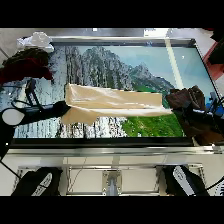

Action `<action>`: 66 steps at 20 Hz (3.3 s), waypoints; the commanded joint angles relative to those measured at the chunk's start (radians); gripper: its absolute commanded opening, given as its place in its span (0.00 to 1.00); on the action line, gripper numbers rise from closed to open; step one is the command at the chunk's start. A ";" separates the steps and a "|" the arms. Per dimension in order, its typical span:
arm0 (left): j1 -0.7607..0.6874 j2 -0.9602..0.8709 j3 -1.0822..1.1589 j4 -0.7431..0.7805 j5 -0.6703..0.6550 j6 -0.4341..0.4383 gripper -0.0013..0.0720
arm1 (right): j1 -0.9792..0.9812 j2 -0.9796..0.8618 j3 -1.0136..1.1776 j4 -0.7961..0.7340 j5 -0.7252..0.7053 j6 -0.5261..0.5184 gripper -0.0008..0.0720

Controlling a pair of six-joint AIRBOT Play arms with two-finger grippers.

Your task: Fold the shirts.

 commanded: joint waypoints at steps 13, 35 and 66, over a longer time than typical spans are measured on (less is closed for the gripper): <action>-0.021 -0.829 0.551 0.116 0.115 0.069 0.03 | 0.321 -0.698 0.427 -0.003 -0.456 0.000 0.06; -0.020 -0.785 0.725 -0.068 0.097 0.157 0.82 | 0.193 -0.948 0.572 -0.032 -0.081 -0.187 0.73; -0.387 -1.199 1.032 -0.087 -0.029 0.098 0.03 | 0.548 -0.657 1.004 -0.109 0.161 -0.016 0.06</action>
